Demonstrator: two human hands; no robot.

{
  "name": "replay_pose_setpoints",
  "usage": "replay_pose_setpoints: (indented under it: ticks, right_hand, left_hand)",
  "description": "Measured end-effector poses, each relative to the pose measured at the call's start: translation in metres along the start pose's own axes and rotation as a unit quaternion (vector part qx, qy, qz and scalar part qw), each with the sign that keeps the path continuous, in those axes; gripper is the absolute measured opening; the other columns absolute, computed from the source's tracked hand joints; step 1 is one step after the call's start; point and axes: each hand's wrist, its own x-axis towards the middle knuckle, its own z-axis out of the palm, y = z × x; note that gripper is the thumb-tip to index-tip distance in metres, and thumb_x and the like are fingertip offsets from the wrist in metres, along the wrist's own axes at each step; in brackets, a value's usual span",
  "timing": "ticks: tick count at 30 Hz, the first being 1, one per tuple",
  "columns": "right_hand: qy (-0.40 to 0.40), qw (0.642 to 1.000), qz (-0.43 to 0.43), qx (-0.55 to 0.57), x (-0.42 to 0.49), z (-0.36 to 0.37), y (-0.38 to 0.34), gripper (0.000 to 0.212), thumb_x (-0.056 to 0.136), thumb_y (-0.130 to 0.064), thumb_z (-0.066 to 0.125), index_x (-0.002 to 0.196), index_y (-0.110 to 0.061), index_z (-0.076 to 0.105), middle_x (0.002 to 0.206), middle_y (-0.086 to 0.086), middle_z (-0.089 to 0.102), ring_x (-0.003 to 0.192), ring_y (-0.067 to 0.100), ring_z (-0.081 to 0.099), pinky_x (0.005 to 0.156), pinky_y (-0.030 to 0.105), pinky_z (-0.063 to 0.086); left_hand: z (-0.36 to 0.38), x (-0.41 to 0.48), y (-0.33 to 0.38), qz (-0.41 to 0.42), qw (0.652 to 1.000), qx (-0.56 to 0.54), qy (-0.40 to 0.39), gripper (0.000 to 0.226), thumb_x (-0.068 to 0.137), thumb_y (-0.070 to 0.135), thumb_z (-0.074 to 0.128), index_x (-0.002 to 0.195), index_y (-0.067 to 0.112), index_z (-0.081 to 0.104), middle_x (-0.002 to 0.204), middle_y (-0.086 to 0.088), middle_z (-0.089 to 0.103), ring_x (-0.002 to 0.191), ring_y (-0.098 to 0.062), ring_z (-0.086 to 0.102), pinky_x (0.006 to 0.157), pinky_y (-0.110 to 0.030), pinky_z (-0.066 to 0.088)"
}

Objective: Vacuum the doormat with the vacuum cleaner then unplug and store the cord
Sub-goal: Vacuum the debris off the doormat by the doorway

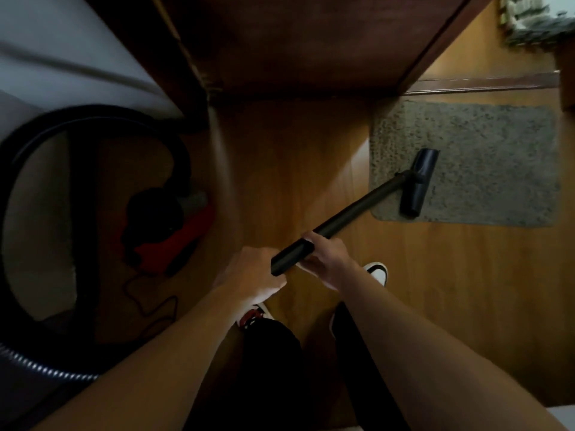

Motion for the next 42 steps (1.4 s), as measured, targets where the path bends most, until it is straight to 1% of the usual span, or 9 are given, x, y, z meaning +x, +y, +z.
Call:
replay_pose_setpoints:
  ticks: [2,5,8,11,15,20,29,33,42]
  right_hand:
    - [0.009,0.971,-0.043,-0.236,-0.006,-0.004,-0.002,0.040,0.091,-0.041,0.075,0.112,-0.009,0.067,0.101,0.009,0.073,0.076,0.021,0.075,0.057,0.030,0.061]
    - [0.036,0.783,-0.288,-0.550,-0.010,-0.008,-0.002,0.037,0.087,-0.059,0.069,0.097,-0.024,0.067,0.098,-0.005,0.067,0.082,0.008,0.064,0.061,0.024,0.049]
    - [-0.068,0.679,-0.432,-0.591,-0.016,0.013,0.001,0.045,0.080,-0.058,0.076,0.113,-0.028,0.064,0.111,-0.009,0.054,0.104,0.010,0.052,0.087,0.031,0.047]
    - [-0.185,0.637,-0.386,-0.642,-0.013,0.049,0.006,0.060,0.078,-0.046,0.083,0.130,-0.032,0.057,0.119,-0.011,0.049,0.113,0.012,0.048,0.101,0.036,0.044]
    - [-0.268,0.663,-0.308,-0.627,0.001,0.077,0.011,0.054,0.073,-0.029,0.090,0.119,-0.033,0.061,0.118,-0.012,0.062,0.115,0.013,0.059,0.105,0.041,0.049]
    - [-0.292,0.623,-0.279,-0.670,0.010,0.095,0.014,0.043,0.075,-0.025,0.089,0.108,-0.031,0.062,0.117,-0.004,0.069,0.116,0.016,0.061,0.103,0.041,0.051]
    - [-0.266,0.678,-0.280,-0.625,0.027,0.120,0.013,0.033,0.075,-0.016,0.089,0.096,-0.033,0.070,0.099,-0.005,0.073,0.097,0.009,0.068,0.087,0.029,0.056]
    - [-0.255,0.705,-0.301,-0.589,0.025,0.141,0.006,0.039,0.074,-0.017,0.089,0.108,-0.028,0.072,0.103,-0.004,0.073,0.101,0.011,0.069,0.088,0.027,0.057]
    - [-0.257,0.698,-0.441,-0.503,0.011,0.220,-0.005,0.036,0.074,-0.020,0.089,0.102,-0.035,0.071,0.081,-0.017,0.069,0.074,-0.009,0.064,0.062,0.008,0.045]
  left_hand:
    - [-0.008,-0.005,-0.020,0.001,1.000,-0.001,0.004,0.015,0.084,0.038,0.066,0.098,0.033,0.063,0.079,0.010,0.063,0.071,-0.007,0.062,0.057,-0.022,0.046]
    - [-0.016,-0.013,-0.046,-0.001,1.000,-0.003,-0.001,0.016,0.083,0.039,0.067,0.097,0.032,0.065,0.080,0.009,0.064,0.075,-0.011,0.064,0.062,-0.026,0.052]
    - [-0.018,-0.019,-0.062,-0.003,1.000,-0.006,0.010,0.011,0.083,0.039,0.067,0.088,0.030,0.061,0.077,0.007,0.061,0.069,-0.011,0.061,0.055,-0.025,0.044]
    - [-0.015,-0.024,-0.070,-0.010,0.999,0.014,0.033,0.017,0.083,0.039,0.067,0.078,0.030,0.053,0.075,0.007,0.059,0.064,-0.010,0.057,0.053,-0.026,0.040]
    - [-0.012,-0.027,-0.088,-0.024,0.999,0.000,0.037,0.027,0.081,0.043,0.069,0.104,0.031,0.061,0.083,0.010,0.060,0.074,-0.013,0.060,0.062,-0.029,0.049]
    - [-0.011,-0.034,-0.104,-0.029,0.997,-0.013,0.065,0.042,0.082,0.048,0.069,0.119,0.032,0.058,0.096,0.008,0.065,0.084,-0.014,0.062,0.069,-0.030,0.050]
    - [0.000,-0.072,-0.131,0.064,0.938,-0.051,0.338,0.025,0.088,0.037,0.058,0.109,0.024,0.059,0.101,0.008,0.059,0.094,-0.010,0.053,0.083,-0.027,0.047]
    - [0.027,-0.098,-0.154,0.079,0.900,-0.096,0.418,0.015,0.086,0.030,0.054,0.084,0.019,0.062,0.083,0.008,0.059,0.079,-0.010,0.055,0.068,-0.026,0.050]
    - [0.055,-0.069,-0.249,-0.171,0.881,-0.295,0.329,0.057,0.076,0.061,0.038,0.113,0.024,0.061,0.109,0.009,0.061,0.095,-0.011,0.059,0.081,-0.039,0.054]
